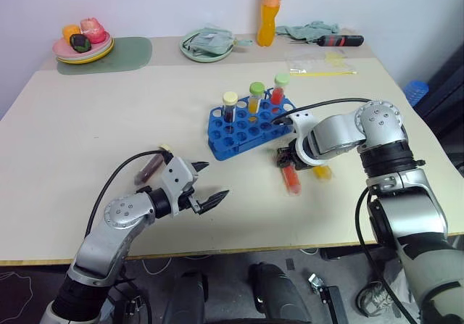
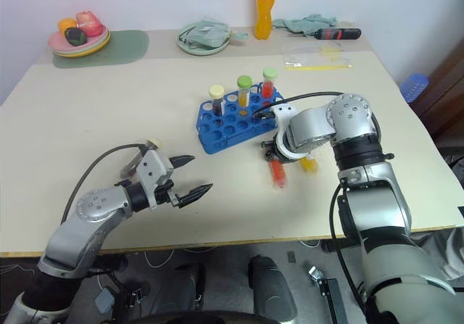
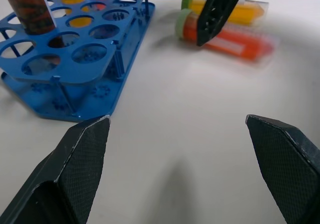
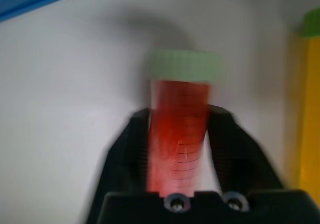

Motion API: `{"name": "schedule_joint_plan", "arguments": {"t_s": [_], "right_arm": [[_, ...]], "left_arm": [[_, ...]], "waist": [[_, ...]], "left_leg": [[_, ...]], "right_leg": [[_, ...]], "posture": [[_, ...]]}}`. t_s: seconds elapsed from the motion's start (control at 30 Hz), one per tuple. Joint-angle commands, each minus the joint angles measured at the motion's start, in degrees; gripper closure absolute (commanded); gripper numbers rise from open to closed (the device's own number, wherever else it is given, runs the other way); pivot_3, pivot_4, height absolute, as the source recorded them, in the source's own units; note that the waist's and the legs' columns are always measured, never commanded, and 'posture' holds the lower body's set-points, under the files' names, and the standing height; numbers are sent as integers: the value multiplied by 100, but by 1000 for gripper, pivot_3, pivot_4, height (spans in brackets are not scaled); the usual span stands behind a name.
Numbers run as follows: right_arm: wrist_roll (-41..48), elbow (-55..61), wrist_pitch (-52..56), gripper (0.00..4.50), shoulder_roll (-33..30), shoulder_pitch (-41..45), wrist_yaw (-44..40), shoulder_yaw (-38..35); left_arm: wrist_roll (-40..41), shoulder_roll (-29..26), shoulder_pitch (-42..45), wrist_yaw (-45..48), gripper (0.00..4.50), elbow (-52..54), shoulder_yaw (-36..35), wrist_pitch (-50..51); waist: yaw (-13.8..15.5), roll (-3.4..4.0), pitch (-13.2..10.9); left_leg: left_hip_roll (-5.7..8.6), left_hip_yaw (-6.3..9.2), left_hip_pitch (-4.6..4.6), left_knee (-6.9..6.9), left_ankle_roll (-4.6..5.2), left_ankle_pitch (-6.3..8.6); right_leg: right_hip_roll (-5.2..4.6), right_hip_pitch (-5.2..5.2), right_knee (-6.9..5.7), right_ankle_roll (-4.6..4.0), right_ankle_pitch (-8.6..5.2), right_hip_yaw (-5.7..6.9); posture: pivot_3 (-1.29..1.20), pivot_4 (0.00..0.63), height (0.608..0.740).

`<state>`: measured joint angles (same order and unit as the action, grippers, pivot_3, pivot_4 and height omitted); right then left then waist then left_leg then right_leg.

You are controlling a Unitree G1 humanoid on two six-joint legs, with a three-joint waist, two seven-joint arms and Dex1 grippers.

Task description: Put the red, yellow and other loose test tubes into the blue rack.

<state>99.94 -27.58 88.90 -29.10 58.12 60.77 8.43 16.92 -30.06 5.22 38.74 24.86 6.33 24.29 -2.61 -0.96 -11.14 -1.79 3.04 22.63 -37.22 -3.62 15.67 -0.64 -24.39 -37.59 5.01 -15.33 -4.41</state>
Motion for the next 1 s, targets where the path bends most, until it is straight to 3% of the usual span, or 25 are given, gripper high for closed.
{"name": "schedule_joint_plan", "arguments": {"t_s": [0.03,0.1,0.2,0.33,0.47,0.57,0.67,0.83,1.0], "right_arm": [[683,352,-320,3718,-77,-76,475,127],[1145,767,-574,3718,-208,-97,519,200],[1126,2109,-584,3718,-436,11,-666,11],[-1105,4247,-1653,3718,-920,-482,-2882,-677],[-3776,4829,-3831,3718,-964,-1379,-4055,-562],[-5811,4238,-5577,3718,-442,-1572,-4558,80],[-7072,3234,-6842,3718,246,-1626,-4647,198],[-8000,2049,-7824,3718,935,-1620,-4950,-69],[-8376,1635,-8094,3718,1275,-1638,-5178,-365]], "left_arm": [[9,2,-22,-19,0,206,-73,-107],[11,-13,-40,-33,0,233,-94,-95],[3,-36,-90,-82,0,288,-164,-86],[45,-49,-153,-151,0,324,-305,-69],[135,59,2,-238,0,242,-395,-25],[238,236,270,-304,0,81,-432,35],[227,306,486,-319,0,8,-431,83],[302,276,590,-269,0,136,-483,220],[373,221,559,-262,0,245,-505,300]], "waist": [[-1,0,0],[1,1,0],[-2,11,-5],[34,11,-1],[97,-5,10],[36,3,6],[-12,3,6],[12,5,6],[16,5,6]], "left_leg": [[0,0,0,0,0,0],[0,0,0,0,0,0],[0,0,15,-1,0,0],[-3,20,32,0,1,0],[-2,30,41,-11,0,0],[0,16,41,-18,0,0],[-4,15,28,-10,-1,0],[-2,13,22,1,-2,-1],[2,13,25,-3,-4,-2]], "right_leg": [[0,0,0,0,0,0],[1,0,0,0,0,0],[1,-15,0,0,0,0],[3,-25,2,0,-1,17],[-3,-13,23,1,0,33],[-4,-15,24,2,1,22],[5,-17,10,1,1,17],[0,-20,-4,-2,2,15],[-8,-20,-6,-1,2,15]], "posture": [[0,150,740],[0,150,740],[0,150,740],[0,150,740],[0,150,740],[0,150,740],[0,150,740],[0,150,740],[0,150,740]]}}
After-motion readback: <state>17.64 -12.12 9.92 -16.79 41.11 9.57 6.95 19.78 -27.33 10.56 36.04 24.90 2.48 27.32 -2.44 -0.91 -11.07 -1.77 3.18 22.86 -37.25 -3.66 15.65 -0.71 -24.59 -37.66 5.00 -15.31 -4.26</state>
